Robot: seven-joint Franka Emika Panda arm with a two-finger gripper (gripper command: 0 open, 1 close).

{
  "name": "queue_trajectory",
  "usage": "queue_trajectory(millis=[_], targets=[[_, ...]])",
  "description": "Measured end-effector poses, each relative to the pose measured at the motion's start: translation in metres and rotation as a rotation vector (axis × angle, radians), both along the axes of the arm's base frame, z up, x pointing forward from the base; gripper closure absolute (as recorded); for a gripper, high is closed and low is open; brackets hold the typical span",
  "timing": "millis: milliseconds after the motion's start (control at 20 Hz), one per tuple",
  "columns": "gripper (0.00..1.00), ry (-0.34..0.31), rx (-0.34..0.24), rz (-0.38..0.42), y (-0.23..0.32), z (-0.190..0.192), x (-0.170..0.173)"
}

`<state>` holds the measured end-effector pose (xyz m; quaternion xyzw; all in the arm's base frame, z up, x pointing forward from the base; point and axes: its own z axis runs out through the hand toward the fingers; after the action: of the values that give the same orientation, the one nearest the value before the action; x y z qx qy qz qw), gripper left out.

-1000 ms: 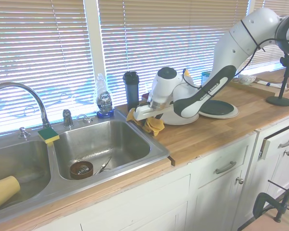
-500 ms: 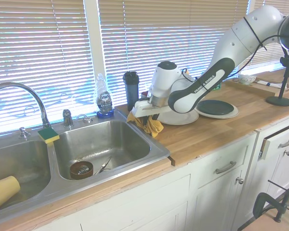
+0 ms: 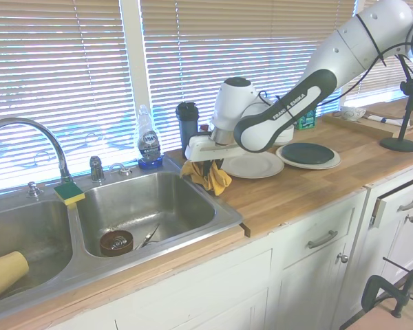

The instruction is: Wipe the white plate in clockwise motion

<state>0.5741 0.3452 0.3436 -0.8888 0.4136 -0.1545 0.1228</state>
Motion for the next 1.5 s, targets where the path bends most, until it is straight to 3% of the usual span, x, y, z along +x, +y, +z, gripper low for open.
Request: queue_trajectory(millis=[450, 1050, 1250, 1500], targets=[[1.0, -0.036, 0.009, -0.045, -0.007, 0.075, 0.011], [1.0, -0.045, 0.0, -0.166, -0.106, 0.18, 0.034], [1.0, 0.008, -0.032, -0.19, -0.143, 0.173, 0.034], [1.0, 0.12, -0.064, -0.198, -0.176, 0.143, 0.026]])
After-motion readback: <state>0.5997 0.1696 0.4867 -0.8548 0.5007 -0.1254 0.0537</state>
